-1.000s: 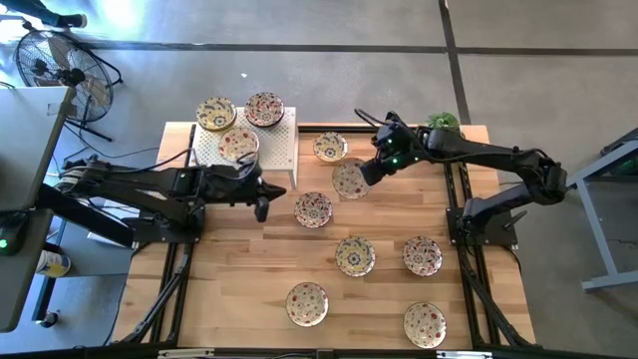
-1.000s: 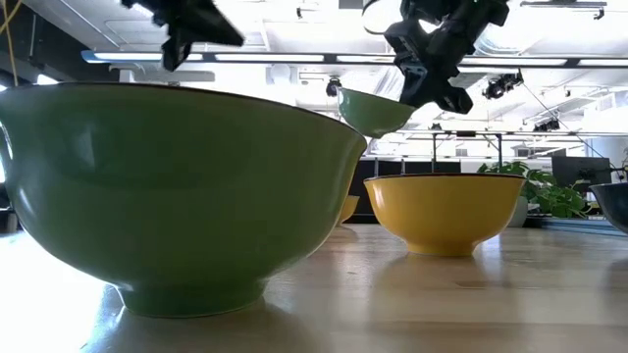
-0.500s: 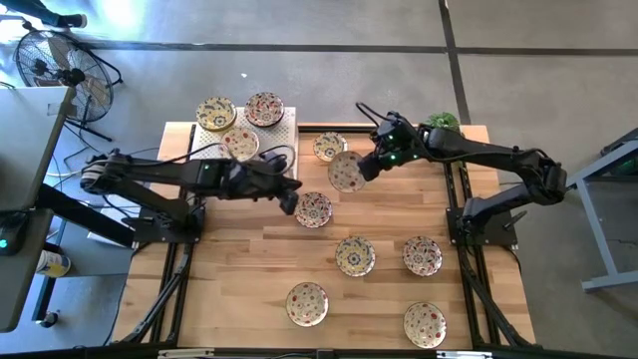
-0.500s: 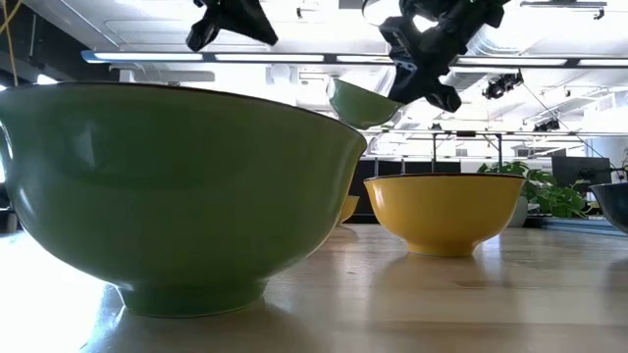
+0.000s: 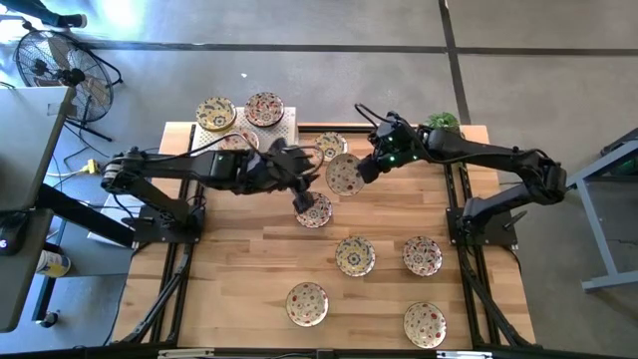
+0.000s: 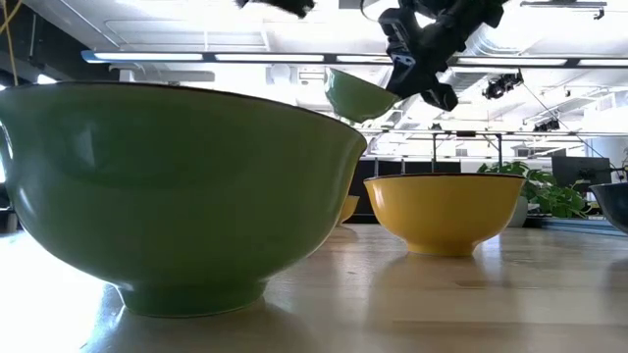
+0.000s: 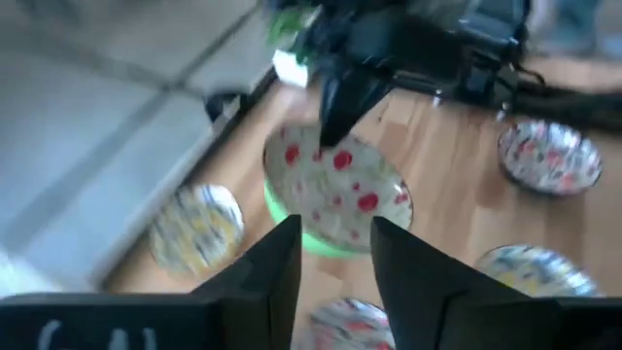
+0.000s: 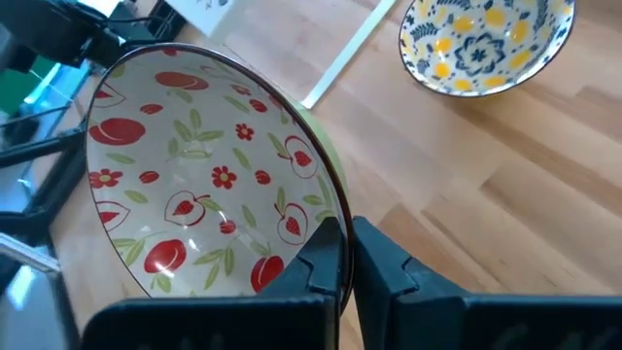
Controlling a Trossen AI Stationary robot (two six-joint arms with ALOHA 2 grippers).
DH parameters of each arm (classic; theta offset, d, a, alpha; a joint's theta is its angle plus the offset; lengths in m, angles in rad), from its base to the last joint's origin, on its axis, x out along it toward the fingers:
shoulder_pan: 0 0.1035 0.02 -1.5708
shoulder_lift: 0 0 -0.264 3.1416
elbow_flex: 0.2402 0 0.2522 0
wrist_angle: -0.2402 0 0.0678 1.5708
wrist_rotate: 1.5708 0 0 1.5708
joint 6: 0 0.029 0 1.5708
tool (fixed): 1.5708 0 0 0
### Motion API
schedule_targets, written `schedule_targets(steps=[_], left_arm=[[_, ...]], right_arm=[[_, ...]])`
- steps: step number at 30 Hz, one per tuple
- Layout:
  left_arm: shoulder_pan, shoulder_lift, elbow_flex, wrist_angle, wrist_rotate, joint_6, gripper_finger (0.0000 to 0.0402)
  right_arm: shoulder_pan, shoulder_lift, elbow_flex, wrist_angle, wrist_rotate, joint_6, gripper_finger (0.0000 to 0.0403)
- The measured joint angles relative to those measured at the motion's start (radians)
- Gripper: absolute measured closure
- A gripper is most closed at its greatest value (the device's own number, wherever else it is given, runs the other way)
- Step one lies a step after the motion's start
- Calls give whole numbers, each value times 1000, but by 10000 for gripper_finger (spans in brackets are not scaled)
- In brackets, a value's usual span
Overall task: Pick & Place Mini bowls
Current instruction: Stack the green patterned bowl on the green patterned bowl on the shelf
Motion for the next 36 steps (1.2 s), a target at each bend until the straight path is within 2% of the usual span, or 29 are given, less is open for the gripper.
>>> schedule_targets(steps=[7,13,22,25,27,30,36], left_arm=[[0,86,104,2,33,529,271],[0,140,126,-45,135,742,270],[-7,206,118,-177,198,861,270],[-19,229,134,-129,203,901,270],[-34,238,122,-183,183,918,270],[-36,268,128,-126,173,926,270],[-40,271,125,-137,122,926,270]], right_arm=[[-25,51,0,-2,-146,89,399],[-25,86,0,-31,-218,133,396],[-25,90,0,-129,-203,161,397],[-25,96,6,-143,-201,163,397],[-17,106,29,-174,-182,158,397],[-2,125,88,-199,-150,127,397],[39,185,185,-260,-143,76,397]])
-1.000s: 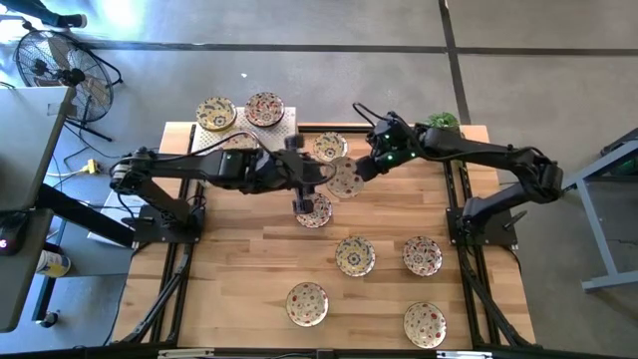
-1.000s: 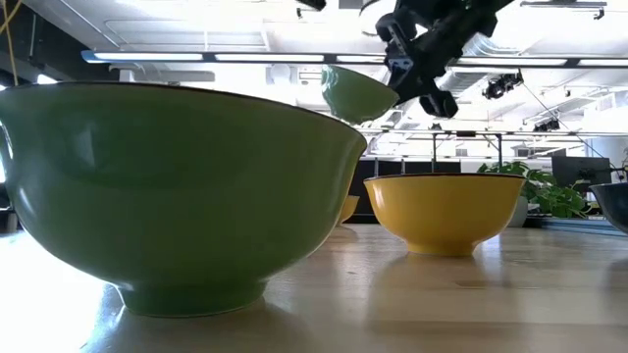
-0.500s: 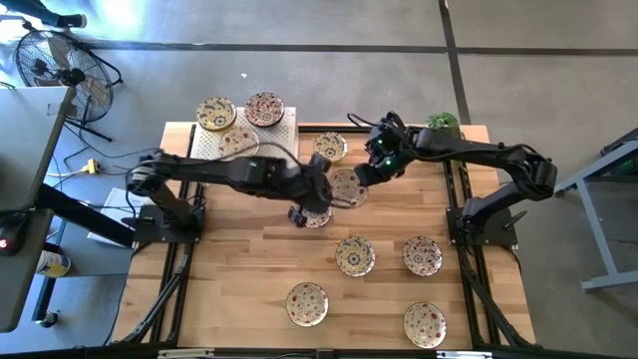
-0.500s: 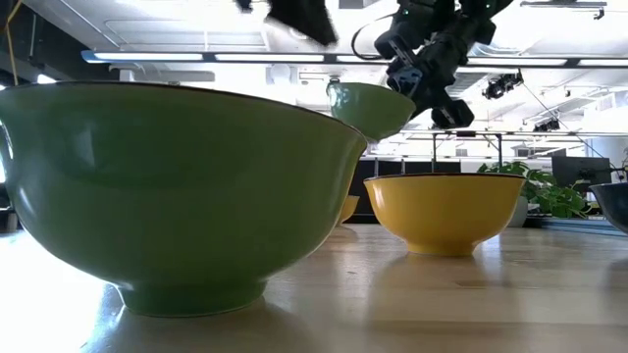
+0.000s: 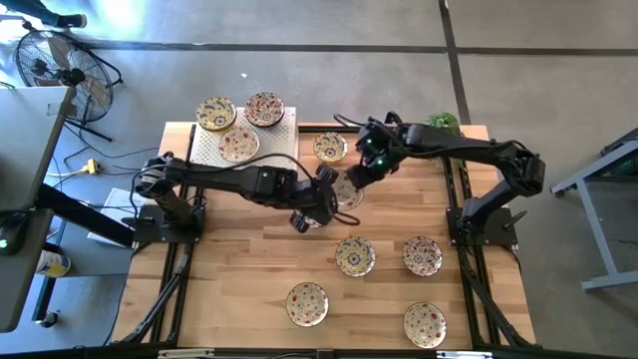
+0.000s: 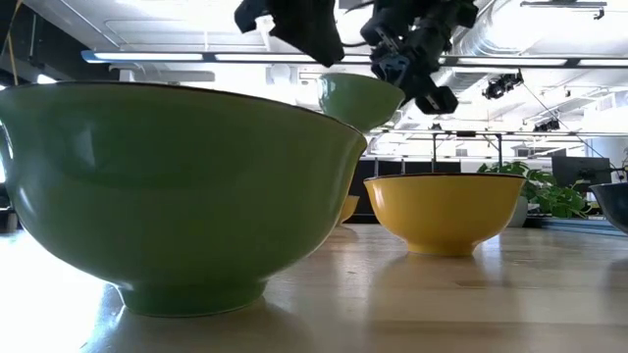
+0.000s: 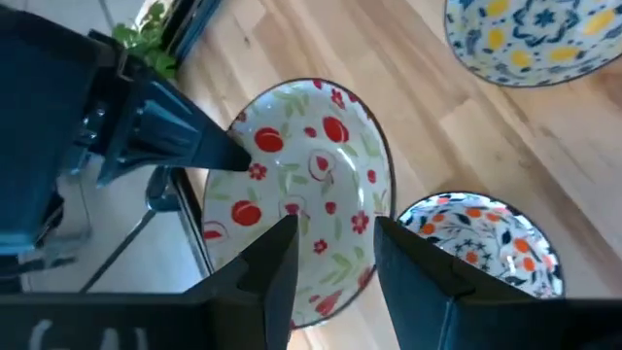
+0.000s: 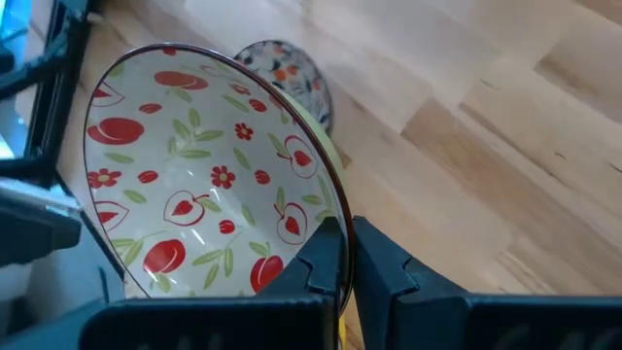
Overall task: Pick & Place Mini bowls
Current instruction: Stack the green patterned bowl on the green patterned bowl on the shelf
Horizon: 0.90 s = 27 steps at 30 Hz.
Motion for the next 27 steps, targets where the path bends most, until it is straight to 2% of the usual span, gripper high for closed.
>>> schedule_targets(steps=[12,27], left_arm=[[-14,1,0,-67,6,-8,270],[-14,1,0,-81,5,-2,273]], right_arm=[[8,10,27,-28,-5,-22,396],[11,-2,27,21,-93,-7,396]])
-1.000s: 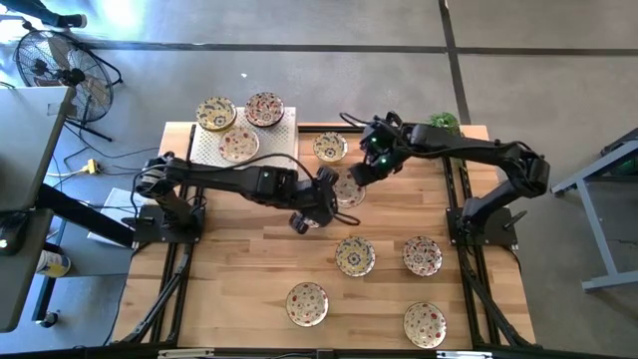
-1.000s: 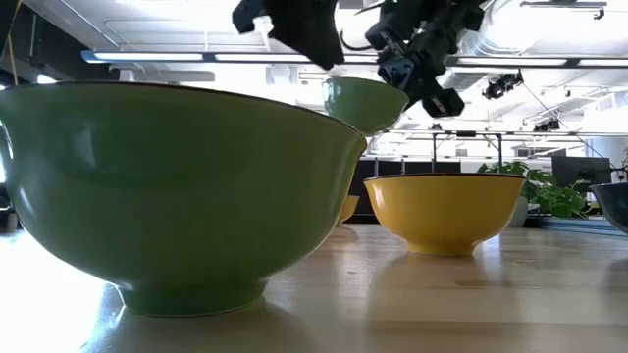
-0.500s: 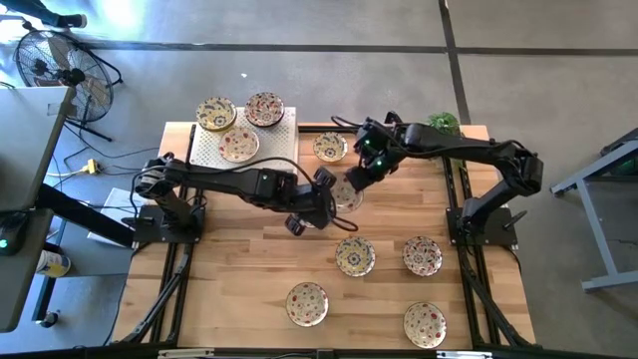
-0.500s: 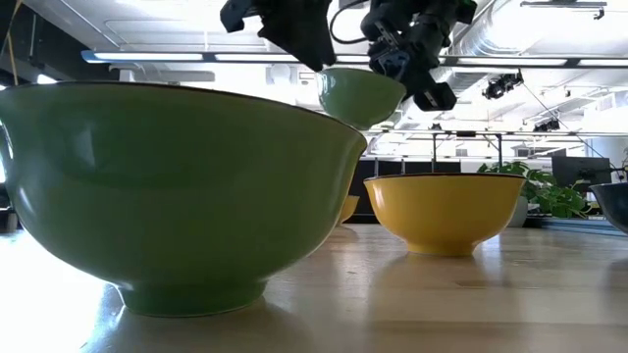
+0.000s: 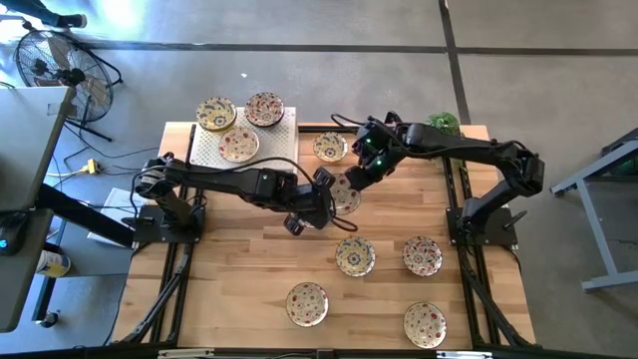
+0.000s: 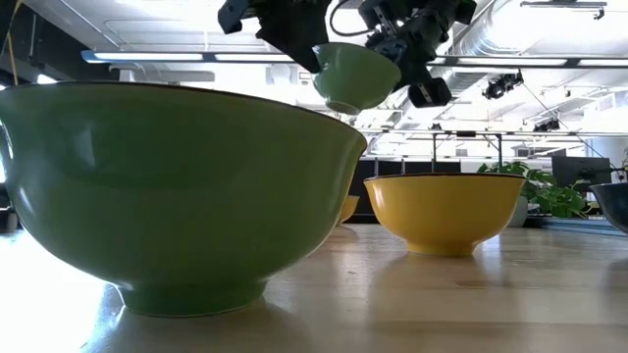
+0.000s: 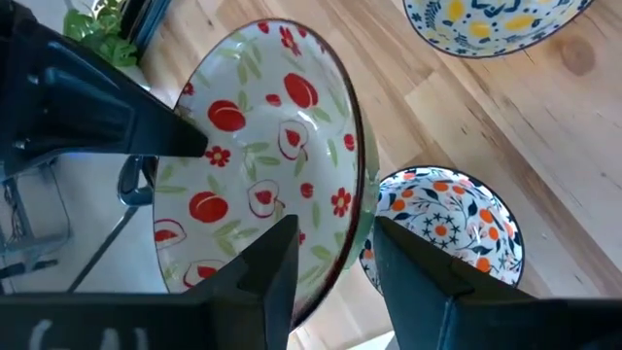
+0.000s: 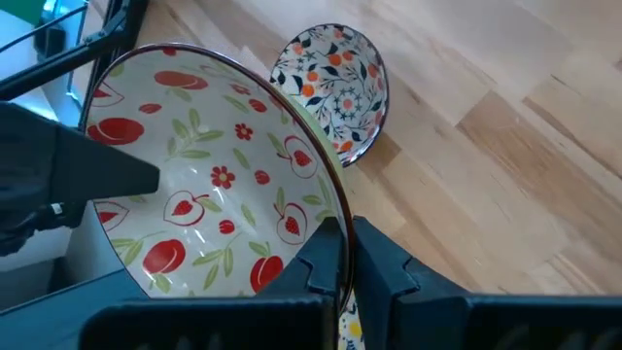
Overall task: Pick & Place Mini bowls
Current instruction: Stack the green patterned bowl on the green patterned bowl on the shelf
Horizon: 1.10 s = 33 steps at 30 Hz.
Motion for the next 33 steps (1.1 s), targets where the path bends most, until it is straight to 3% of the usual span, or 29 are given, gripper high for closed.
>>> schedule_targets(steps=[4,10,16,23,27,33], left_arm=[[0,0,0,-1,-7,9,304],[-2,2,-1,-27,17,78,388],[-1,2,-2,-47,-40,69,394],[4,-28,2,-111,-91,-39,397],[18,-47,39,-192,-82,-151,398],[92,-101,201,-373,-89,-375,398]], right_arm=[[0,-4,0,8,-4,0,396],[-1,-8,2,65,-24,-19,383],[-10,-46,2,97,-32,-87,321],[-100,-169,-1,115,-26,-176,261],[-146,-241,0,112,-3,-276,272],[-174,-291,0,112,22,-380,349]])
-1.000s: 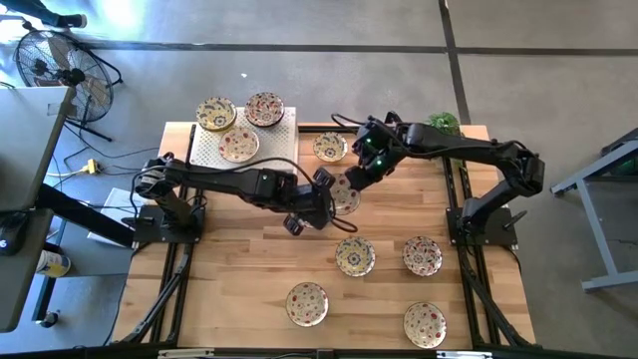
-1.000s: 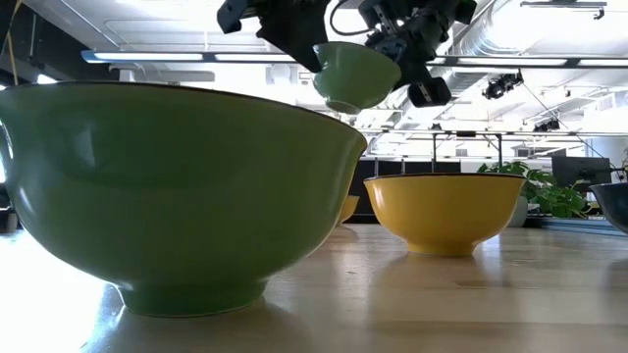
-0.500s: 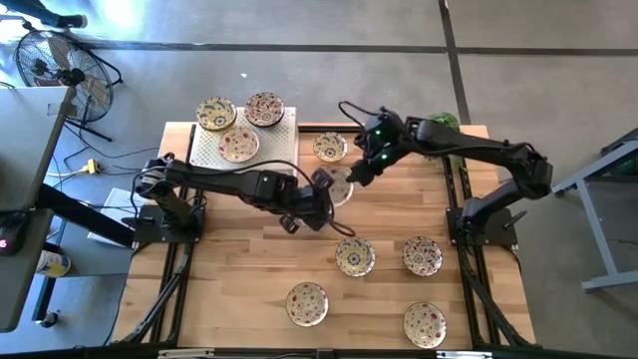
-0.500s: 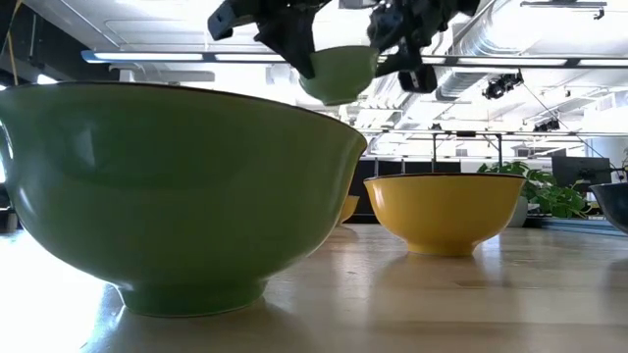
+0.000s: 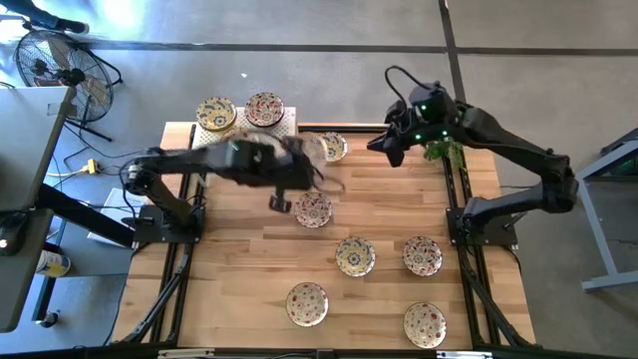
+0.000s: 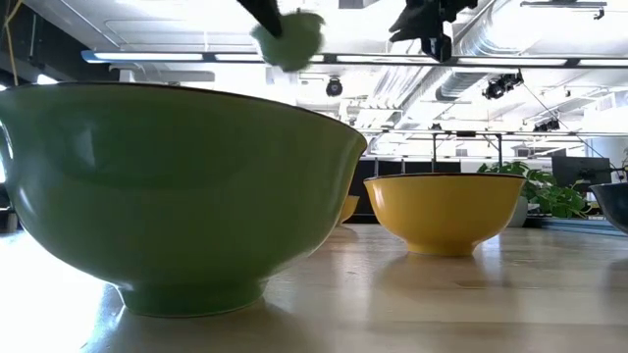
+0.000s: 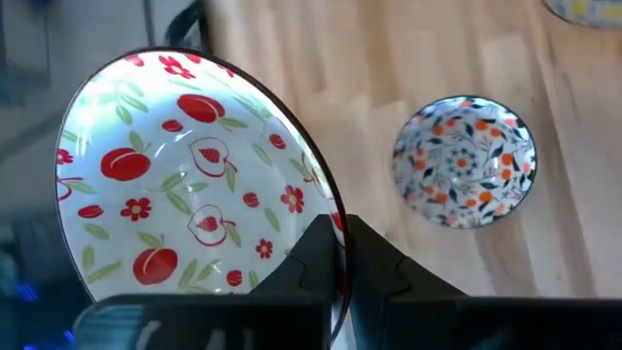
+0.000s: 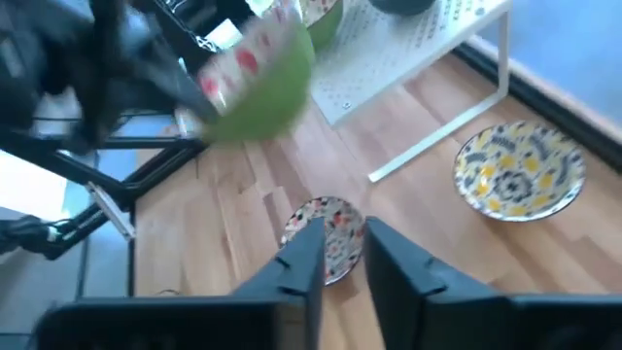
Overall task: Pick & Place Mini bowls
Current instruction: Stack the green patterned bowl on the green patterned bowl on the shelf
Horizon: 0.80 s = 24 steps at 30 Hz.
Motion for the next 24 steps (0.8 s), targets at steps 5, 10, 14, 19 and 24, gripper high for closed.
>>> schedule_targets(steps=[5,10,14,19,24], left_arm=[[85,-43,119,-182,53,-212,398],[163,-63,153,-338,81,-429,398],[217,-74,136,-327,128,-568,398],[264,-80,135,-328,129,-643,398],[320,-121,38,-327,142,-680,398]], right_arm=[[1,-1,0,0,8,-52,397],[1,-1,0,0,27,-55,384],[1,-1,0,1,27,-77,395],[1,-1,0,1,45,-80,399],[1,0,-1,1,73,-80,397]])
